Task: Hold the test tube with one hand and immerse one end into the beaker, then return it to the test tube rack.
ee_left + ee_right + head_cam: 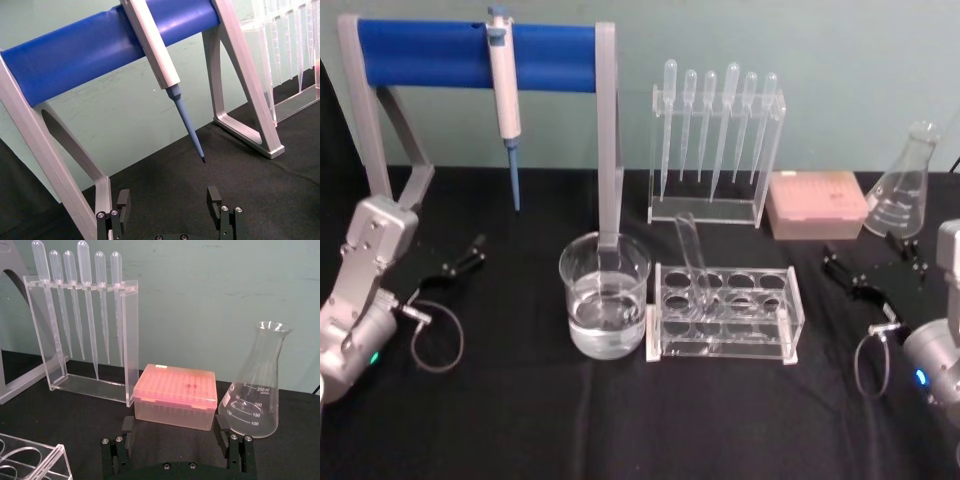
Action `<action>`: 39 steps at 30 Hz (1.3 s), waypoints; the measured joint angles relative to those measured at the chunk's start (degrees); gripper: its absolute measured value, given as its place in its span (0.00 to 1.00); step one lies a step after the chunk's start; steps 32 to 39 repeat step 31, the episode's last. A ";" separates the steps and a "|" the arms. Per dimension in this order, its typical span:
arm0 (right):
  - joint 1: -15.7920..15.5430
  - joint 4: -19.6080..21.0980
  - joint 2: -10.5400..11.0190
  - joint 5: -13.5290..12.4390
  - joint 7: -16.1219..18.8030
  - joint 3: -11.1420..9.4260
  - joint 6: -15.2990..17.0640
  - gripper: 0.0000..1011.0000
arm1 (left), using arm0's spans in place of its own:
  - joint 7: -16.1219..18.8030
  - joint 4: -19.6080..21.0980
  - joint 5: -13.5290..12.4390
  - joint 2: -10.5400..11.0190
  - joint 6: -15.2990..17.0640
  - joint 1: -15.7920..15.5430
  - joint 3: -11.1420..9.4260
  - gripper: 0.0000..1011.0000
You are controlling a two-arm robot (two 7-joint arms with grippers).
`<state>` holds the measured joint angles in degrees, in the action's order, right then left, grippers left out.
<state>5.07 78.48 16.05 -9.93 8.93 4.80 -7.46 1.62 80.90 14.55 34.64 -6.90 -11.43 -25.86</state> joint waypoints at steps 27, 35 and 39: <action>-0.57 1.28 0.42 -0.11 -0.11 -0.03 0.55 0.99 | 0.00 0.00 0.00 0.00 0.00 0.00 0.00 0.99; -0.59 1.32 0.44 -0.13 -0.12 -0.03 0.58 0.99 | 0.00 0.00 0.00 0.00 0.00 0.00 0.00 0.99; -0.59 1.32 0.44 -0.13 -0.12 -0.03 0.58 0.99 | 0.00 0.00 0.00 0.00 0.00 0.00 0.00 0.99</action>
